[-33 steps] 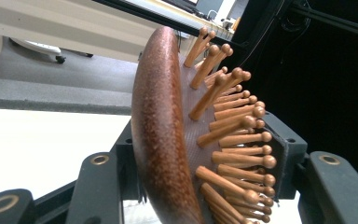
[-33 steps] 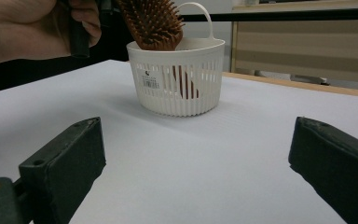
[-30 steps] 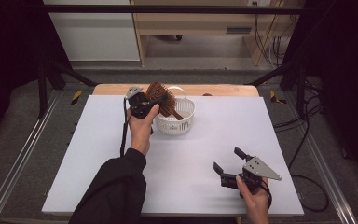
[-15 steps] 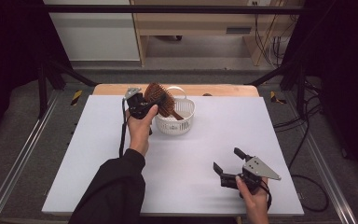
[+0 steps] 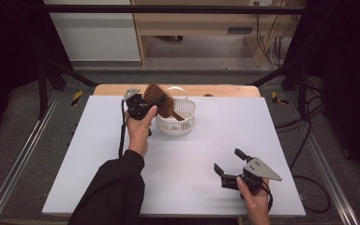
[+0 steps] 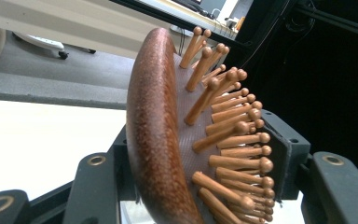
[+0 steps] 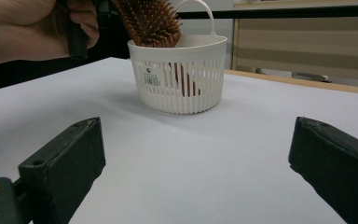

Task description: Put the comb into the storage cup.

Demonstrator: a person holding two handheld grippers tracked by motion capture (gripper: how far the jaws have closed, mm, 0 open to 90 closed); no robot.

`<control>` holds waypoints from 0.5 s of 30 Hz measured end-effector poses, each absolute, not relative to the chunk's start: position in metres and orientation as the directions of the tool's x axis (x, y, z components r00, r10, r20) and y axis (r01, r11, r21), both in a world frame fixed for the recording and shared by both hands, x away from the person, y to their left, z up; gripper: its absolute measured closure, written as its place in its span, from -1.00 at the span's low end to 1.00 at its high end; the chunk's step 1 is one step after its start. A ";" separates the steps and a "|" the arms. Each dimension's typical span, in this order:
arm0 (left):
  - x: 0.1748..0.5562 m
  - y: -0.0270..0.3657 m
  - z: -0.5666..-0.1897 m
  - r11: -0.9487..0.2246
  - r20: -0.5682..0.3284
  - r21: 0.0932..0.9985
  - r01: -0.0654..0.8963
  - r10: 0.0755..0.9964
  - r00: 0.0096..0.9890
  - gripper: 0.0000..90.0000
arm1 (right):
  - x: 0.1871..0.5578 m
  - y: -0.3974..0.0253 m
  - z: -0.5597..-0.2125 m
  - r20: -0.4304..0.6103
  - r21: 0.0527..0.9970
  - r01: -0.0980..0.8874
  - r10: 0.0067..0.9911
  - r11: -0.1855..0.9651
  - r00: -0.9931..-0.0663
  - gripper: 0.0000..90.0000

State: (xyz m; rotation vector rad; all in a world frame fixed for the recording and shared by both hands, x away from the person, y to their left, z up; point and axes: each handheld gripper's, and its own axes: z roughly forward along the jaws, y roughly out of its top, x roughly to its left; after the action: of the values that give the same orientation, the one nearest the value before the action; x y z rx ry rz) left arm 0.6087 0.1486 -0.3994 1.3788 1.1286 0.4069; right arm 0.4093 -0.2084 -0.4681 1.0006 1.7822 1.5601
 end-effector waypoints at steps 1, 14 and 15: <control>0.609 0.149 -0.400 0.224 -0.387 0.902 0.369 0.799 0.460 -0.06 | 0.409 -0.209 -0.468 0.060 0.985 0.169 0.824 0.043 -0.563 -0.91; 0.609 0.153 -0.403 0.239 -0.403 0.895 0.378 0.796 0.451 -0.07 | 0.410 -0.209 -0.469 0.065 0.985 0.171 0.826 0.038 -0.560 -0.91; 0.609 0.154 -0.403 0.240 -0.404 0.894 0.379 0.796 0.451 -0.07 | 0.410 -0.209 -0.469 0.065 0.984 0.172 0.826 0.039 -0.560 -0.91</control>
State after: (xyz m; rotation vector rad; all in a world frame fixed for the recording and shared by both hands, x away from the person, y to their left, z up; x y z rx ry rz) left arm 0.6094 0.1537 -0.4033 1.3671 1.1432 0.3933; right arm 0.4100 -0.2085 -0.4686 1.0070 1.7793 1.5613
